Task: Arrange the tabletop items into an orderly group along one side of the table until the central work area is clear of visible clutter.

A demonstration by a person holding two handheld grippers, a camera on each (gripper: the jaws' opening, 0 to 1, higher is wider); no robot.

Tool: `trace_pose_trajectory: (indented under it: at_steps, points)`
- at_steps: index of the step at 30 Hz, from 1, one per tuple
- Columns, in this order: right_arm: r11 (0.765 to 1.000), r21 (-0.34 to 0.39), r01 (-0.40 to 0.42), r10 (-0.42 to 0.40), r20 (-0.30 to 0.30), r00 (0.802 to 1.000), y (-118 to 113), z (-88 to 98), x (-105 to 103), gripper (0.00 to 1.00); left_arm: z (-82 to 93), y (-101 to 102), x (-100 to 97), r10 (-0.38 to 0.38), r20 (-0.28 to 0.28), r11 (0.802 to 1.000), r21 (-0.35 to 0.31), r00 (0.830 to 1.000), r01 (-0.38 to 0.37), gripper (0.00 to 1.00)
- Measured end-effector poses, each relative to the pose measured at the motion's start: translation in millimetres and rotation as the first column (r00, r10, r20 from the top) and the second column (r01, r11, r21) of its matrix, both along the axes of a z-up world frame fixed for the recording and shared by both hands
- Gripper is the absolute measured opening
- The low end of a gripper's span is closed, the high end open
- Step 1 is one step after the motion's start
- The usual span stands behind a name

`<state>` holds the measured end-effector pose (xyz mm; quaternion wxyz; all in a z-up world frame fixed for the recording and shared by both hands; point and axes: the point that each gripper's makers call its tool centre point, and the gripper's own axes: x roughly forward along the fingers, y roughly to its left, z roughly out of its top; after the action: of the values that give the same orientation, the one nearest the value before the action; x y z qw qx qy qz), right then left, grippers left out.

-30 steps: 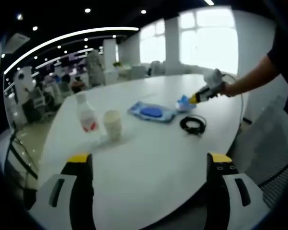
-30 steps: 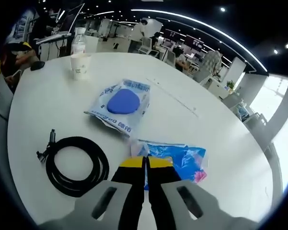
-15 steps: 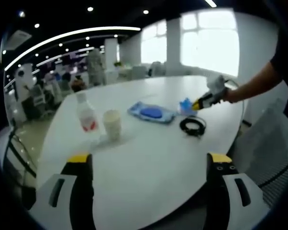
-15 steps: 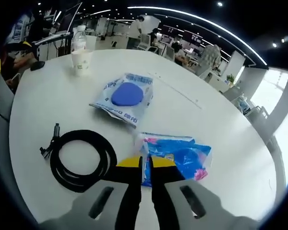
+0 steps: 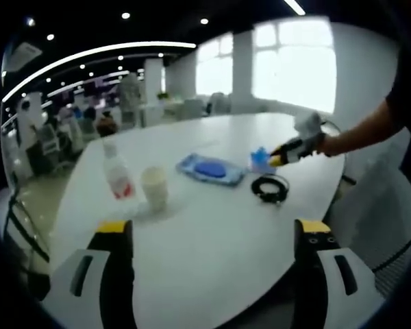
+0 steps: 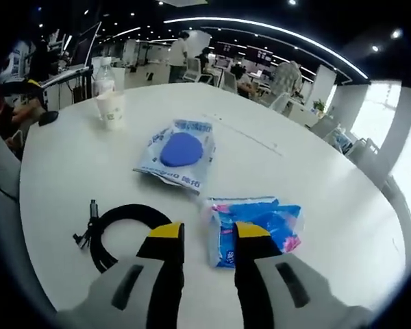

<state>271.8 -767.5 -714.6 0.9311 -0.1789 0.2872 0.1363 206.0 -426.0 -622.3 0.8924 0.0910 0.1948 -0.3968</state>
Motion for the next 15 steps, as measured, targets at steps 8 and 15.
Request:
trace_pose_trajectory:
  at_steps: [8, 15]
  points:
    - [0.998, 0.059, 0.018, -0.019, 0.019, 1.0, 11, 7.8, -3, 0.36, 21.4, -24, 16.9, -0.072, 0.025, 0.997, -0.018, 0.997, 0.073, 0.96]
    - [0.992, 0.119, 0.034, -0.036, 0.015, 0.999, 20, 7.6, -8, 0.44, 30.1, -46, 31.4, -0.121, 0.033, 0.992, -0.014, 0.992, 0.122, 0.95]
